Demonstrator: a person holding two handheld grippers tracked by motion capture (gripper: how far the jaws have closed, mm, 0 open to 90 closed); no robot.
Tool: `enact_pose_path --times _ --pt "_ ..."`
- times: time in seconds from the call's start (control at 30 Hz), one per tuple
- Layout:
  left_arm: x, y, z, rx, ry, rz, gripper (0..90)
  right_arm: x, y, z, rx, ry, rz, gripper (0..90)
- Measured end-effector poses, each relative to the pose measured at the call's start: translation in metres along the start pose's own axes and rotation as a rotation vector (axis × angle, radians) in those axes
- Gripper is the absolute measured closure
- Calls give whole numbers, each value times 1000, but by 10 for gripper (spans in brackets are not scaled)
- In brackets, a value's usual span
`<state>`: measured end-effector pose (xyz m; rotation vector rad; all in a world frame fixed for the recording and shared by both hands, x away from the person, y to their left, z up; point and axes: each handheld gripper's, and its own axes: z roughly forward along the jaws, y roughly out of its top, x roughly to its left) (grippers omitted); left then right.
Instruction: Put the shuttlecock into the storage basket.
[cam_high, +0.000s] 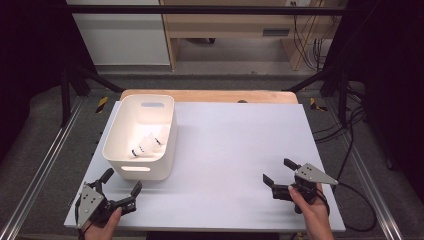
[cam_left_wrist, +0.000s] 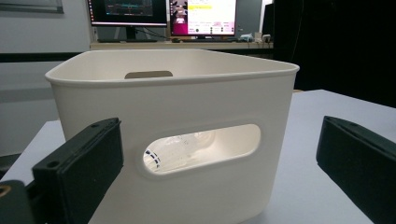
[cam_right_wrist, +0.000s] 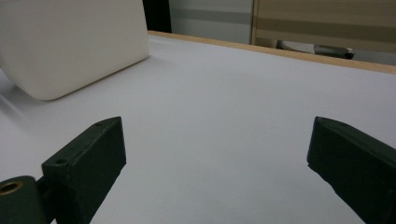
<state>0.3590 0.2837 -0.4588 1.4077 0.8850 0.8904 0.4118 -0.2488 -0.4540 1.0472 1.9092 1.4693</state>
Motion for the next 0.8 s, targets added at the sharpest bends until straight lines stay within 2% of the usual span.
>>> enact_pose_path --times 0.37,0.5,0.8 --pt "-5 1 2 -1 -32 13 7 9 -1 13 -61 40 -47 46" --pt "-8 1 4 4 -47 23 6 10 -4 15 -65 49 -54 44" --pt "-12 1 5 7 -62 28 6 1 -10 12 -73 17 -31 41"
